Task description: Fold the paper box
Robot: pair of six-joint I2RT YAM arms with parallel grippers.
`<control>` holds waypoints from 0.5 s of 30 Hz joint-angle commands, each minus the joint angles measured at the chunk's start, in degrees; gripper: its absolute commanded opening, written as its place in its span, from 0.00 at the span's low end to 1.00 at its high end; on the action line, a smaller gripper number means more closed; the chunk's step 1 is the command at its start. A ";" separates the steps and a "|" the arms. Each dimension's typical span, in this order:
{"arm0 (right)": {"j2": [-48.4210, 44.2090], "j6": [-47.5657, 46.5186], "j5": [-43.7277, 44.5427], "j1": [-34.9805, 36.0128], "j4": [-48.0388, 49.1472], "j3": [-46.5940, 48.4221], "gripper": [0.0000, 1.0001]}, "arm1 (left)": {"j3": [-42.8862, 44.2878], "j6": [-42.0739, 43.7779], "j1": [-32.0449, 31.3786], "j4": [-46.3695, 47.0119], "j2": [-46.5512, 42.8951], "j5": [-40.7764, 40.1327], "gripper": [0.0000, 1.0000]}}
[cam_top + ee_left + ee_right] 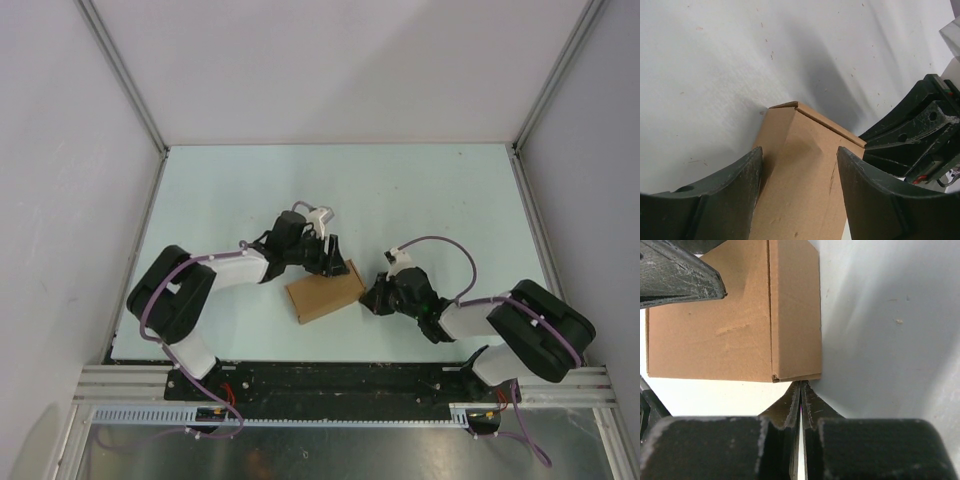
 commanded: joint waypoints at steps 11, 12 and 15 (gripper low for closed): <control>-26.94 0.92 10.31 0.52 -26.65 1.72 0.06 | 5.42 2.57 -0.04 -9.76 -10.02 -9.55 0.72; -28.19 0.66 10.05 -0.09 -26.84 1.72 0.07 | 5.33 2.57 0.13 -9.77 -10.90 -9.64 0.72; -31.62 -0.39 5.85 -3.41 -25.88 2.25 0.06 | 4.54 2.57 0.13 -9.77 -12.31 -9.21 0.72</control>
